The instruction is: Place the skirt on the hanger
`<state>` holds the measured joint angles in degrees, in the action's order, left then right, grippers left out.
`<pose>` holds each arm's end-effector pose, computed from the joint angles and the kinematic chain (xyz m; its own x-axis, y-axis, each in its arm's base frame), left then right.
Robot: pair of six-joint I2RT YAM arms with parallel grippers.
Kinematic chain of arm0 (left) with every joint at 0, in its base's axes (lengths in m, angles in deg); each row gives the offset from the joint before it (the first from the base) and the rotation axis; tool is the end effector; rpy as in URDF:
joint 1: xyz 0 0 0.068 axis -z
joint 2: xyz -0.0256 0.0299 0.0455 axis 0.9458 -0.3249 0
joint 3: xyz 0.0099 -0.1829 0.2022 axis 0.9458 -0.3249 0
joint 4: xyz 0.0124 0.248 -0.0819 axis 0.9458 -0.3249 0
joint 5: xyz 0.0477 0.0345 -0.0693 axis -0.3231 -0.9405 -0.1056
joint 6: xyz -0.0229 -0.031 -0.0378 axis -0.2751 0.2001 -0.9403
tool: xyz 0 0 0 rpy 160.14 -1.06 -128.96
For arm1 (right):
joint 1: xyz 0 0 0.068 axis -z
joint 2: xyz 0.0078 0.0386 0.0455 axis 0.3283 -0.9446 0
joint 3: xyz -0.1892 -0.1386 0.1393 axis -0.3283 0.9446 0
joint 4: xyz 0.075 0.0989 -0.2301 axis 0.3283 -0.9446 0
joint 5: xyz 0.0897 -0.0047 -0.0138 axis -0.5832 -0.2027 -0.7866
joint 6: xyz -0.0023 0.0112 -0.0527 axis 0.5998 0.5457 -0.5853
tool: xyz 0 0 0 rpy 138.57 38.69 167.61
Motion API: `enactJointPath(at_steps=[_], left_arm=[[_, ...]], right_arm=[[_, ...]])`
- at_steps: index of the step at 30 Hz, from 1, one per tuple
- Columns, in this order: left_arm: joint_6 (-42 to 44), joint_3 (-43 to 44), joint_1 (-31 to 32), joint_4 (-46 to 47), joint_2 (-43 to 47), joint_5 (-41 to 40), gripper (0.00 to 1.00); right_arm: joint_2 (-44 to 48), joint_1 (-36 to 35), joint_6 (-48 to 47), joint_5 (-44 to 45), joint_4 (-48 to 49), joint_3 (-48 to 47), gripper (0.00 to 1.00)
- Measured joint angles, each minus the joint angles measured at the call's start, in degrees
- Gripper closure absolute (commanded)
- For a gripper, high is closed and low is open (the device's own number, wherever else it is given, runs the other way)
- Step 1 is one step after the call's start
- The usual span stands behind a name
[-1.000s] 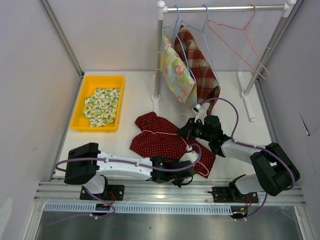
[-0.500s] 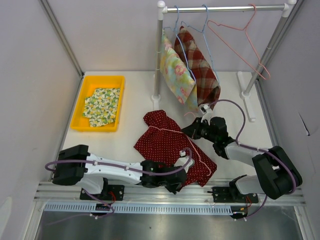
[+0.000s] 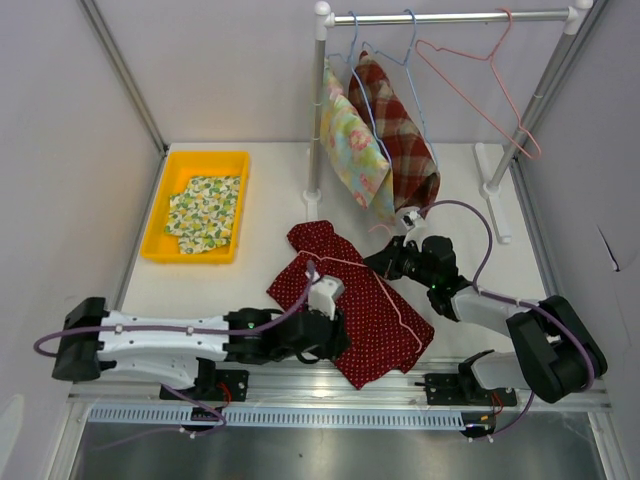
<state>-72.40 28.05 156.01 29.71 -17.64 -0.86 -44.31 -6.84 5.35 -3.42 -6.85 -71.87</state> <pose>0.0337 -0.2445 0.2457 -0.7516 0.1778 -0.6352 0.5264 0.7420 -0.4151 0.2251 0.1247 0.1816 -0.6043 0.2346 -0.7614 -0.4866 0.6481 0.5859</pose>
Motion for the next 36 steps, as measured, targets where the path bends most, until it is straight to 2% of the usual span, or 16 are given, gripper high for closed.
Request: enactJointPath(at_steps=[2, 5, 10, 17, 27, 36], left_arm=[[-1.4, -2.5, -3.3, 1.3, 3.7, -1.6, 0.72], [-2.7, -6.0, -8.0, 3.4, 4.3, -2.6, 0.8], [-4.2, -11.0, -10.9, 8.1, -2.2, -2.4, 0.86], [-6.9, -13.5, -13.0, 14.1, -11.6, -1.4, 1.0], [-11.0, -14.8, -13.8, 19.4, -12.8, -0.2, 1.0], [-13.3, -18.8, -14.0, 21.4, -9.2, 1.2, 1.0]], right_arm=[[0.0, 0.0, 0.0, 0.0, 0.0, 0.0, 1.0], [0.1, 0.0, 0.0, -0.1, 0.1, 0.0, 1.0], [0.2, 0.0, 0.0, -0.9, 0.9, 0.0, 1.0], [0.2, -0.2, -0.2, -1.2, 1.7, 0.0, 1.0], [3.5, -0.5, -3.5, 0.2, -1.0, -0.8, 1.0], [4.5, -0.6, -7.3, 3.7, -4.6, -5.4, 1.0]])
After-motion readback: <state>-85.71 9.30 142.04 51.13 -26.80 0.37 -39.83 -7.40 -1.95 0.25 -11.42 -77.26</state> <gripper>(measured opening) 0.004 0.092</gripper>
